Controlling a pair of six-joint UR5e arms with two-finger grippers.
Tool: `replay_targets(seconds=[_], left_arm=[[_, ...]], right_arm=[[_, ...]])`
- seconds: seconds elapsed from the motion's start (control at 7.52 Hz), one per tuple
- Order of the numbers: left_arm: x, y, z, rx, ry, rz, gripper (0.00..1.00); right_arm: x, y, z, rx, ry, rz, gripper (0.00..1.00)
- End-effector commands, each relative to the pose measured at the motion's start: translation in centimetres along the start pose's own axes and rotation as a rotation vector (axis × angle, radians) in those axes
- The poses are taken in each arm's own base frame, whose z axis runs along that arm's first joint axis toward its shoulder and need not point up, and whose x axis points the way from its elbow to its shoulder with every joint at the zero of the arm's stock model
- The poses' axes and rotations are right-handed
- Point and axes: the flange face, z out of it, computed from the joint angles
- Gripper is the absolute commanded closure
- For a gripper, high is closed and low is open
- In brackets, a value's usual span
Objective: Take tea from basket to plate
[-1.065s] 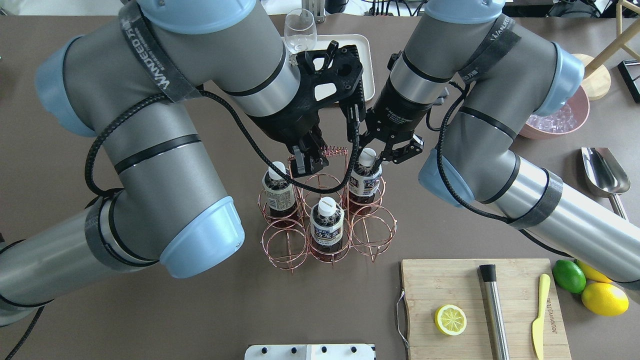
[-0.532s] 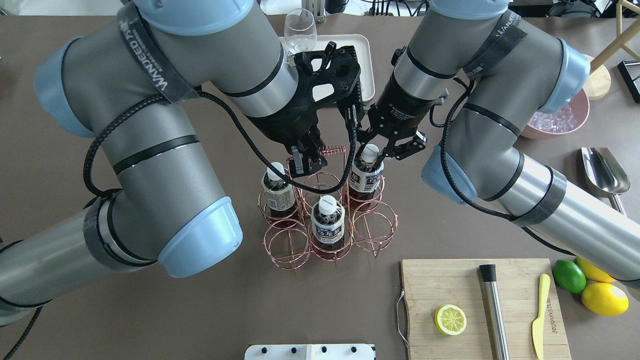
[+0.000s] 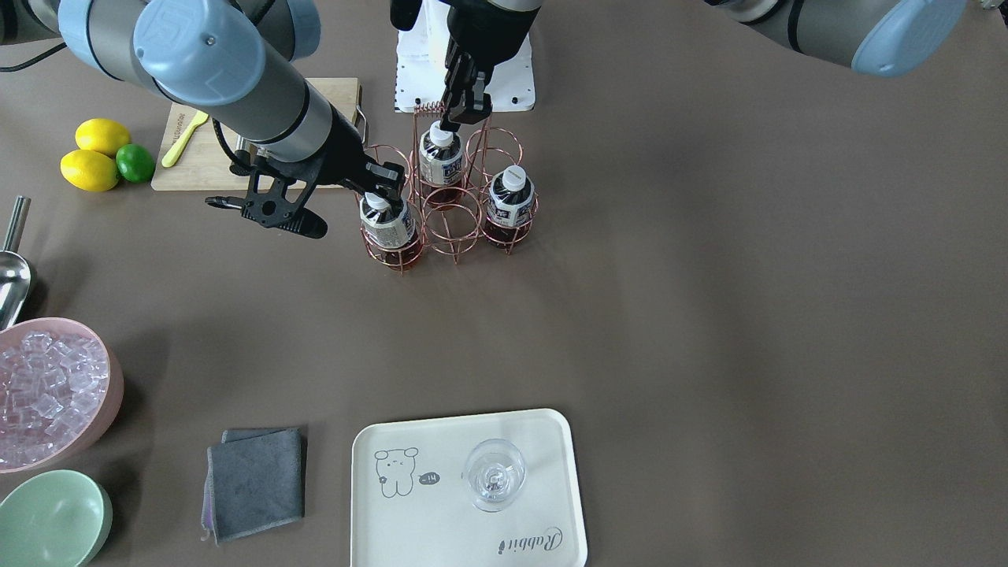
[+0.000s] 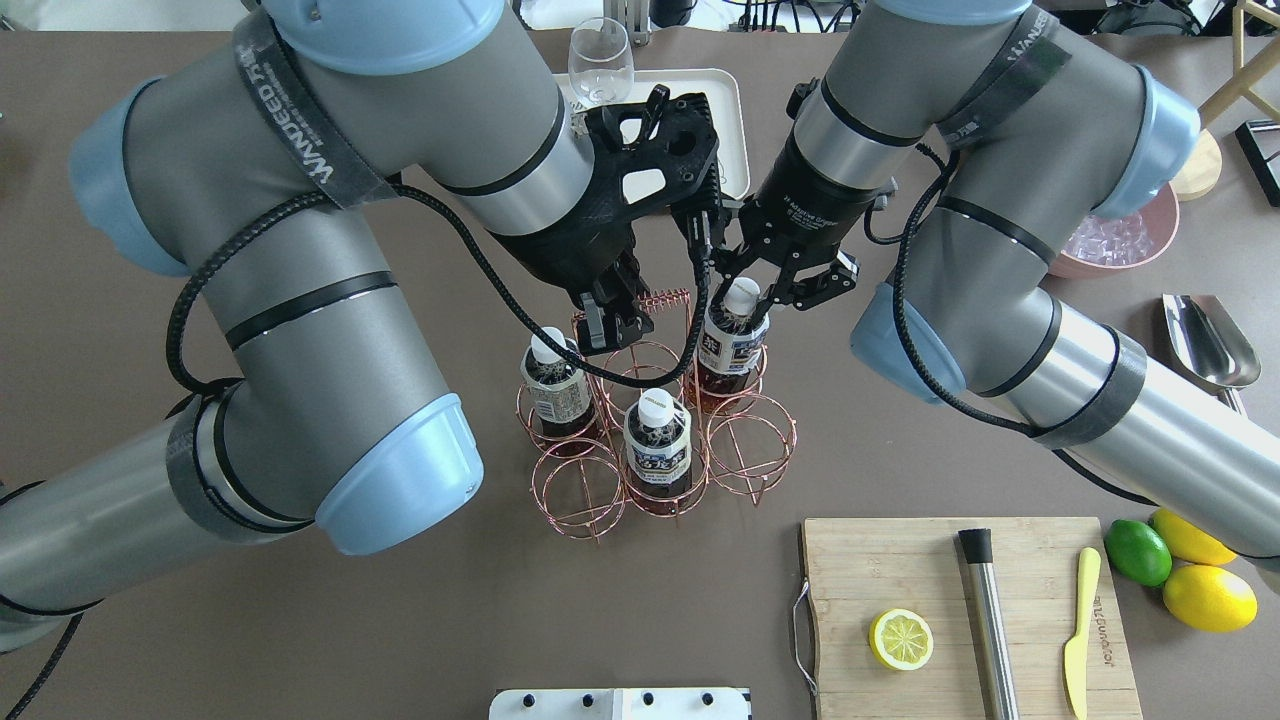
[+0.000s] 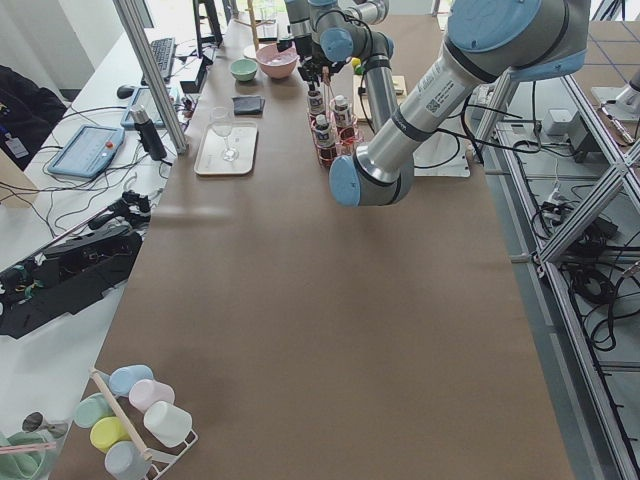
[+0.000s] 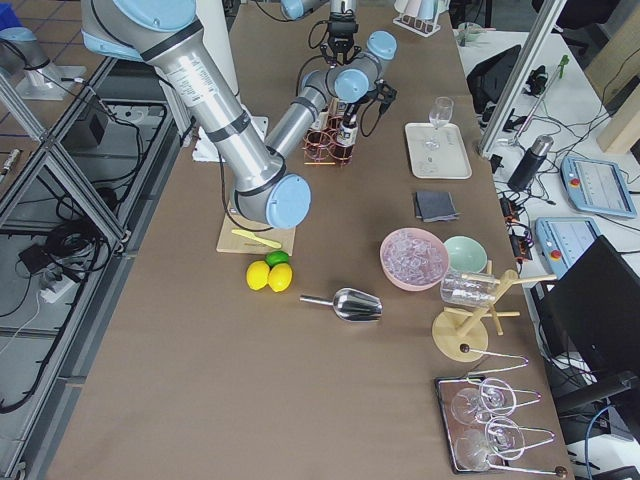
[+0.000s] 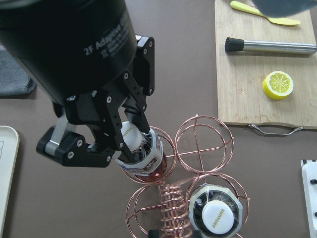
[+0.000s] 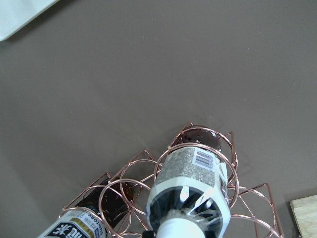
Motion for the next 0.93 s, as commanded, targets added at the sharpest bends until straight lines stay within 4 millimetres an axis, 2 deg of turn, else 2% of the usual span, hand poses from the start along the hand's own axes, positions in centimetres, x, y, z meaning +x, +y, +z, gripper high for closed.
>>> replay_targets(seconds=[0.0, 0.13, 0.27, 0.4, 0.53, 0.8], left_arm=[[0.0, 0.0, -0.1, 0.001, -0.002, 0.0, 1.0], [0.0, 0.1, 0.0, 0.001, 0.0, 0.001, 1.0], [0.0, 0.1, 0.0, 0.001, 0.0, 0.001, 1.0], [0.1, 0.1, 0.0, 0.001, 0.001, 0.001, 1.0], [0.1, 0.1, 0.0, 0.001, 0.001, 0.001, 1.0], [0.0, 0.1, -0.1, 0.001, -0.002, 0.001, 1.0]], right_arm=[[0.2, -1.7, -7.5, -0.002, -0.061, 0.054, 1.0], [-0.4, -1.2, -9.9, 0.01, -0.074, 0.065, 1.0], [-2.2, -0.5, -12.0, 0.022, -0.078, 0.077, 1.0], [-3.9, -0.2, -13.2, 0.029, -0.077, 0.077, 1.0], [-5.2, -2.2, -13.9, 0.052, -0.069, 0.042, 1.0], [-10.1, -9.0, -14.9, 0.07, -0.019, -0.014, 1.0]])
